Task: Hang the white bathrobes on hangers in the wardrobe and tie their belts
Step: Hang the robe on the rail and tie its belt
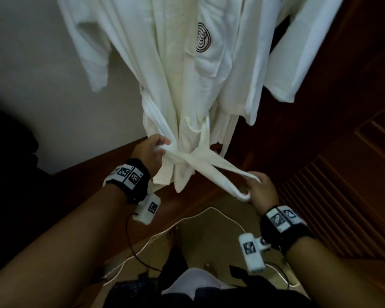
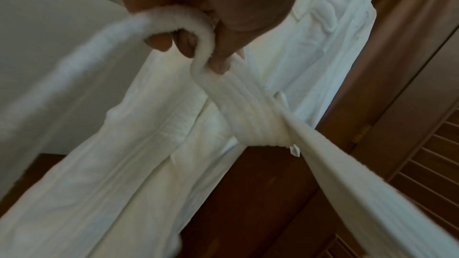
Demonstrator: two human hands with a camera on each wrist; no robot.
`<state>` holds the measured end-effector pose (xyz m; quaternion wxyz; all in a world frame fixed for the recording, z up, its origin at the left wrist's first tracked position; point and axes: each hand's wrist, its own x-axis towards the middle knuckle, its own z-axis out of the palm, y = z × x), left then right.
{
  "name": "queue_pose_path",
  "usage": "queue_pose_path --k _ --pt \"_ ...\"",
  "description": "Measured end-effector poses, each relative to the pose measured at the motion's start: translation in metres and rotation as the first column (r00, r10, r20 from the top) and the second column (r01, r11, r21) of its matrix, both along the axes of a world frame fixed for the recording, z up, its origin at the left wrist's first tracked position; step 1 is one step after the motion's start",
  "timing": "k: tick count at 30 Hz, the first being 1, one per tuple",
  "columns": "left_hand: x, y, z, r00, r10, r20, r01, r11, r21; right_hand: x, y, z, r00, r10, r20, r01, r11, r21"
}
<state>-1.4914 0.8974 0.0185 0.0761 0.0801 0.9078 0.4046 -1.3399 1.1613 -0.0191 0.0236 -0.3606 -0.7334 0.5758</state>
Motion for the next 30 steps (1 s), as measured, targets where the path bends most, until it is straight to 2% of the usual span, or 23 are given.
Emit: queue_pose_path --k 1,2,3,4,7,12,16,19,20,22,23,24,25,27,29,30 --pt "0.006 0.000 -0.002 1.000 0.006 0.004 -0.006 1.000 0.006 0.003 0.009 -0.008 0.993 -0.103 0.060 0.111 0.980 -0.166" --pt "0.010 -0.001 -0.003 1.000 0.014 0.009 -0.014 1.000 0.016 0.007 0.016 -0.012 0.977 -0.183 0.114 0.211 0.913 -0.349" --pt "0.015 -0.001 -0.004 1.000 0.016 0.008 -0.016 1.000 0.020 0.012 0.023 -0.014 0.956 -0.245 0.160 0.291 0.843 -0.453" --pt "0.021 -0.001 -0.005 1.000 0.005 -0.002 -0.005 1.000 0.012 0.017 0.031 -0.015 0.937 -0.290 0.195 0.349 0.806 -0.478" --pt "0.038 0.003 0.001 0.995 -0.062 -0.079 0.061 0.998 -0.017 0.023 0.048 -0.014 0.915 -0.339 0.221 0.401 0.830 -0.387" --pt "0.062 0.006 0.009 0.983 -0.105 -0.152 0.096 0.993 -0.065 0.036 0.060 -0.021 0.904 -0.318 0.287 0.410 0.834 -0.369" --pt "0.072 -0.008 0.008 0.995 -0.004 -0.103 -0.002 0.998 -0.055 0.056 0.070 -0.041 0.871 -0.307 0.384 0.431 0.852 -0.298" --pt "0.078 -0.015 0.010 0.996 0.001 -0.093 -0.007 0.998 -0.066 0.059 0.083 -0.059 0.897 -0.195 0.396 0.282 0.944 -0.174" --pt "0.081 -0.014 0.012 0.995 -0.014 -0.099 0.007 0.997 -0.070 0.056 0.079 -0.056 0.890 -0.173 0.421 0.214 0.975 -0.052" --pt "0.085 -0.010 0.017 0.993 -0.040 -0.107 0.036 0.998 -0.042 0.046 0.053 -0.035 0.903 -0.150 0.404 0.076 0.978 0.195" --pt "0.088 -0.007 0.020 0.993 -0.052 -0.106 0.051 0.999 -0.015 0.038 0.034 -0.022 0.944 -0.068 0.323 -0.016 0.968 0.249" --pt "0.090 -0.003 0.023 0.993 -0.066 -0.097 0.068 0.998 0.018 0.029 0.018 -0.012 0.972 0.080 0.223 -0.138 0.955 0.261" --pt "0.091 0.001 0.027 0.992 -0.083 -0.091 0.089 0.994 0.062 0.019 0.001 -0.003 0.957 0.253 0.140 -0.283 0.920 0.272" --pt "0.093 0.010 0.037 0.989 -0.111 -0.094 0.124 0.981 0.151 0.003 -0.028 0.011 0.842 0.536 0.058 -0.524 0.787 0.325" --pt "0.094 0.016 0.053 0.987 -0.116 -0.107 0.140 0.958 0.251 -0.013 -0.047 0.021 0.771 0.637 -0.003 -0.598 0.725 0.342" --pt "0.093 0.017 0.061 0.987 -0.115 -0.108 0.143 0.940 0.311 -0.022 -0.055 0.025 0.769 0.638 -0.039 -0.594 0.736 0.325"
